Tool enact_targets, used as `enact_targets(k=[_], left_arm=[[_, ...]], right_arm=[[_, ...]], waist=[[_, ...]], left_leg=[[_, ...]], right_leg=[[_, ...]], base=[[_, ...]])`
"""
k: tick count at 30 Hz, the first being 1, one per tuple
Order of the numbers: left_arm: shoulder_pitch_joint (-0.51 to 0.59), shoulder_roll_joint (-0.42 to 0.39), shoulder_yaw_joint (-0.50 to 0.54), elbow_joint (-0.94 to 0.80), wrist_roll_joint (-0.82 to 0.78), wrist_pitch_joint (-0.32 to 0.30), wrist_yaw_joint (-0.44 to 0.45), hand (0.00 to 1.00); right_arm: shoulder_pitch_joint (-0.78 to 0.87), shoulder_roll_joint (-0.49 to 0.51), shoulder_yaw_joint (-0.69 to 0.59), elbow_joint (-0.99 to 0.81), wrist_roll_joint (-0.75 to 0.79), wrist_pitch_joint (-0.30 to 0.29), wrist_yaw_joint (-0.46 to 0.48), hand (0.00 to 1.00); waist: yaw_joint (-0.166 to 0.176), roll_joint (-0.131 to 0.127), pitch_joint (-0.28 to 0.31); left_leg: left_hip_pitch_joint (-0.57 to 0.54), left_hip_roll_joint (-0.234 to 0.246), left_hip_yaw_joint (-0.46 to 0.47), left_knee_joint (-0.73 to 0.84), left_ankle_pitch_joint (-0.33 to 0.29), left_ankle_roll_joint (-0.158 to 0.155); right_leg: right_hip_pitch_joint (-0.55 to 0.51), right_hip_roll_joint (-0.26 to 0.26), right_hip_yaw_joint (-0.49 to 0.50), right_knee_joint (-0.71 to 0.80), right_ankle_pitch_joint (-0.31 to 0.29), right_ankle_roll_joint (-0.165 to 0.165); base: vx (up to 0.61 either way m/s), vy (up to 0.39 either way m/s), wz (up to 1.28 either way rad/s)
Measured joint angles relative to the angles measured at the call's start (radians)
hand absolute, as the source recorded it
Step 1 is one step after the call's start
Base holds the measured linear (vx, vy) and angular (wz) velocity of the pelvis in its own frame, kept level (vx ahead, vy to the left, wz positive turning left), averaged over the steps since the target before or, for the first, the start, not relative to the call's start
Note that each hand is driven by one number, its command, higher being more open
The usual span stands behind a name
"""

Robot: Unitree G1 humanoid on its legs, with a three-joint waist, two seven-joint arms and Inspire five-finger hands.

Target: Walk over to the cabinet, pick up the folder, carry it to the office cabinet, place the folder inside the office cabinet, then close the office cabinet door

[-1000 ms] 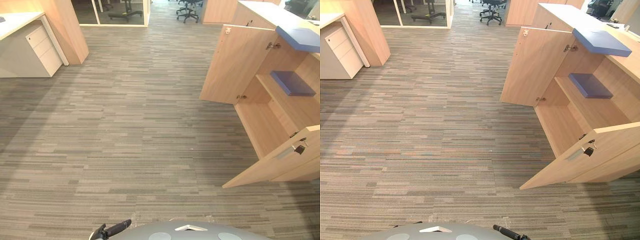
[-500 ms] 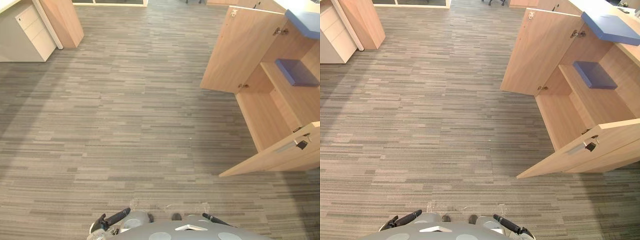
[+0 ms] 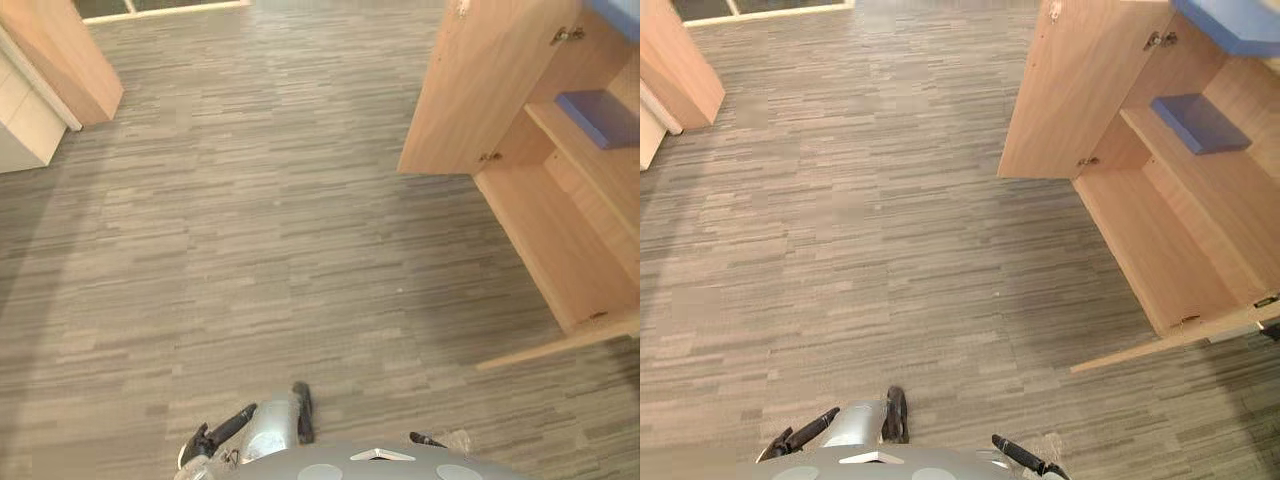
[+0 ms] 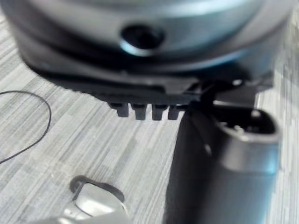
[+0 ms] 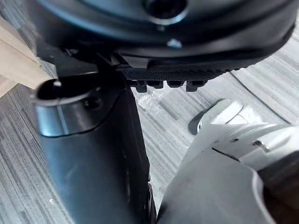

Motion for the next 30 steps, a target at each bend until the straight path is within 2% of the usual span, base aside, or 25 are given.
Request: enact_targets(k=[1,3,4,5,6,7,8,9,11,12,13,14,15,16,17,19,20,21,23,25,26,27,28,29,30], left_arm=[[0.0,0.007,0.0,0.004,0.0,0.0,-0.001,1.0],[0.005,0.006,-0.001,0.004,0.0,0.001,0.0,1.0],[0.008,0.007,-0.005,0.003,-0.001,0.0,-0.002,1.0],[0.009,0.008,-0.019,0.005,0.0,0.001,-0.002,1.0],[0.011,0.007,-0.039,0.005,0.0,0.003,-0.002,1.0],[0.009,0.007,-0.044,0.004,0.0,0.002,-0.003,1.0],[0.009,0.007,-0.058,0.006,0.002,0.003,-0.003,1.0],[0.007,0.006,-0.06,0.005,0.005,0.003,-0.004,1.0],[-0.007,0.003,-0.063,0.006,0.005,0.004,-0.004,1.0],[-0.021,0.002,-0.074,0.006,0.005,0.003,-0.002,1.0],[-0.022,0.001,-0.076,0.006,0.005,0.003,-0.002,1.0],[-0.023,-0.007,-0.073,0.004,0.005,0.003,-0.003,1.0],[-0.024,-0.008,-0.066,0.002,0.005,0.003,-0.002,1.0],[-0.013,-0.019,-0.039,-0.003,0.005,0.003,-0.002,1.0],[-0.004,-0.029,0.002,-0.005,0.001,0.004,0.0,1.0],[-0.001,-0.035,0.034,-0.004,0.003,0.005,0.009,1.0],[-0.002,-0.046,0.044,-0.004,0.007,0.007,0.016,1.0],[-0.008,-0.052,0.044,-0.004,0.019,0.009,0.013,1.0],[-0.034,-0.058,0.041,-0.004,0.051,0.012,0.013,1.0],[-0.078,-0.074,0.041,-0.004,0.081,0.016,0.009,1.0],[-0.092,-0.087,0.041,-0.006,0.081,0.016,-0.007,1.0],[-0.091,-0.091,0.043,-0.015,0.081,0.018,-0.019,1.0],[-0.089,-0.093,0.044,-0.016,0.078,0.018,-0.019,1.0],[-0.082,-0.095,0.045,-0.017,0.068,0.015,-0.018,1.0],[-0.082,-0.091,0.045,-0.017,0.068,0.011,-0.016,1.0]], right_arm=[[0.004,0.0,-0.003,0.001,-0.001,0.0,0.007,1.0],[0.001,-0.005,-0.011,0.008,0.003,-0.001,0.017,1.0],[-0.002,-0.005,-0.016,0.006,0.01,-0.004,0.026,1.0],[-0.007,-0.005,-0.015,-0.015,0.012,-0.006,0.036,1.0],[-0.009,-0.007,-0.01,-0.032,0.023,-0.013,0.041,1.0],[-0.008,-0.009,0.0,-0.041,0.032,-0.016,0.041,1.0],[-0.01,-0.012,0.018,-0.062,0.037,-0.023,0.038,1.0],[-0.011,-0.014,0.029,-0.075,0.041,-0.026,0.033,1.0],[-0.018,-0.009,0.044,-0.094,0.056,-0.033,0.032,1.0],[-0.04,-0.01,0.038,-0.095,0.091,-0.041,0.028,1.0],[-0.045,-0.011,0.036,-0.095,0.103,-0.04,0.027,1.0],[-0.047,-0.006,0.035,-0.105,0.12,-0.04,0.026,1.0],[-0.049,-0.003,0.036,-0.106,0.12,-0.041,0.025,1.0],[-0.056,0.006,0.038,-0.11,0.12,-0.04,0.017,1.0],[-0.053,0.008,0.044,-0.11,0.12,-0.04,0.007,1.0],[-0.047,0.008,0.044,-0.11,0.12,-0.04,0.005,1.0],[-0.042,0.011,0.039,-0.112,0.129,-0.04,0.005,1.0],[-0.042,0.006,0.038,-0.111,0.128,-0.038,0.005,1.0],[-0.041,0.007,0.019,-0.11,0.128,-0.039,0.002,1.0],[-0.041,0.011,0.001,-0.099,0.128,-0.038,-0.015,1.0],[-0.04,0.016,-0.008,-0.095,0.129,-0.037,-0.02,1.0],[-0.037,0.023,-0.013,-0.096,0.128,-0.038,-0.024,1.0],[-0.033,0.023,-0.015,-0.099,0.128,-0.04,-0.025,1.0],[-0.033,0.016,-0.012,-0.099,0.129,-0.044,-0.027,1.0],[-0.036,0.01,-0.008,-0.095,0.129,-0.043,-0.031,1.0]], waist=[[0.001,-0.003,-0.009],[0.001,-0.004,-0.014],[-0.004,-0.006,-0.017],[-0.007,-0.006,-0.013],[-0.015,0.003,-0.008],[-0.025,-0.002,-0.009],[-0.039,0.01,-0.013],[-0.045,0.018,-0.018],[-0.062,0.025,-0.013],[-0.065,0.038,0.02],[-0.069,0.041,0.032],[-0.076,0.05,0.044],[-0.077,0.051,0.047],[-0.073,0.045,0.053],[-0.058,0.035,0.054],[-0.055,0.025,0.054],[-0.06,0.032,0.05],[-0.056,0.04,0.053],[-0.065,0.056,0.052],[-0.068,0.059,0.052],[-0.081,0.061,0.052],[-0.084,0.067,0.049],[-0.082,0.076,0.043],[-0.077,0.091,0.035],[-0.073,0.11,0.03]], left_leg=[[0.015,-0.012,0.005,-0.007,-0.007,0.007],[0.106,-0.055,0.025,-0.066,-0.027,0.019],[0.157,-0.081,0.036,-0.113,-0.035,0.027],[0.228,-0.109,0.053,-0.163,-0.039,0.035],[0.294,-0.129,0.06,-0.199,-0.045,0.042],[0.324,-0.136,0.055,-0.218,-0.048,0.043],[0.38,-0.139,0.044,-0.251,-0.054,0.04],[0.408,-0.135,0.041,-0.275,-0.056,0.036],[0.45,-0.126,0.039,-0.307,-0.057,0.029],[0.492,-0.105,0.05,-0.308,-0.061,0.017],[0.505,-0.091,0.057,-0.307,-0.064,0.011],[0.527,-0.055,0.073,-0.313,-0.078,-0.013],[0.539,-0.04,0.088,-0.326,-0.084,-0.023],[0.574,-0.023,0.127,-0.366,-0.094,-0.046],[0.602,-0.013,0.176,-0.383,-0.11,-0.074],[0.626,-0.006,0.226,-0.389,-0.136,-0.112],[0.643,0.014,0.252,-0.39,-0.153,-0.134],[0.66,0.037,0.281,-0.384,-0.151,-0.143],[0.661,0.078,0.284,-0.348,-0.138,-0.161],[0.663,0.121,0.273,-0.264,-0.124,-0.168],[0.65,0.164,0.244,-0.135,-0.109,-0.175],[0.598,0.218,0.195,0.076,-0.068,-0.18],[0.556,0.247,0.167,0.202,-0.024,-0.171],[0.457,0.311,0.129,0.455,0.002,-0.147],[0.387,0.348,0.102,0.609,0.004,-0.143]], right_leg=[[-0.011,-0.01,0.009,0.032,0.003,0.004],[-0.092,-0.036,0.037,0.276,0.019,0.03],[-0.157,-0.05,0.037,0.429,0.056,0.04],[-0.225,-0.077,0.025,0.619,0.146,0.022],[-0.288,-0.105,-0.021,0.802,0.183,-0.014],[-0.317,-0.12,-0.067,0.878,0.177,-0.032],[-0.358,-0.141,-0.164,0.982,0.148,-0.073],[-0.392,-0.142,-0.226,1.017,0.124,-0.095],[-0.448,-0.138,-0.336,0.993,0.054,-0.086],[-0.448,-0.124,-0.418,0.906,-0.019,-0.07],[-0.449,-0.113,-0.459,0.847,-0.041,-0.069],[-0.46,-0.096,-0.567,0.681,-0.053,-0.076],[-0.465,-0.084,-0.608,0.602,-0.048,-0.071],[-0.464,-0.073,-0.704,0.456,-0.028,-0.053],[-0.464,-0.073,-0.818,0.349,-0.008,-0.066],[-0.465,-0.073,-0.931,0.269,0.004,-0.108],[-0.461,-0.051,-0.969,0.279,0.044,-0.174],[-0.462,-0.009,-0.954,0.278,0.031,-0.228],[-0.458,0.043,-0.946,0.286,-0.008,-0.249],[-0.428,0.077,-0.932,0.295,-0.053,-0.252],[-0.383,0.114,-0.915,0.271,-0.069,-0.237],[-0.328,0.166,-0.881,0.216,-0.07,-0.232],[-0.303,0.197,-0.855,0.182,-0.066,-0.226],[-0.258,0.26,-0.8,0.116,-0.059,-0.215],[-0.221,0.29,-0.763,0.079,-0.057,-0.21]], base=[[0.43,0.244,-0.43],[0.32,0.195,-0.38],[0.21,0.185,-0.28],[0.23,0.226,-0.33],[0.18,0.184,-0.21],[0.22,0.161,-0.06],[0.2,0.113,0.02],[0.27,0.122,0.01],[0.26,0.052,-0.07],[0.26,-0.02,-0.16],[0.35,-0.094,-0.23],[0.18,-0.083,-0.22],[0.28,-0.137,-0.44],[0.26,-0.128,-0.81],[0.33,-0.161,-0.95],[0.3,-0.136,-0.92],[0.57,-0.247,-1.12],[0.5,-0.212,-0.95],[0.53,-0.266,-0.6],[0.48,-0.245,-0.36],[0.35,-0.168,-0.54],[0.33,-0.151,-0.74],[0.31,-0.137,-1.15],[0.23,-0.103,-1.21],[0.3,-0.113,-1.44]])
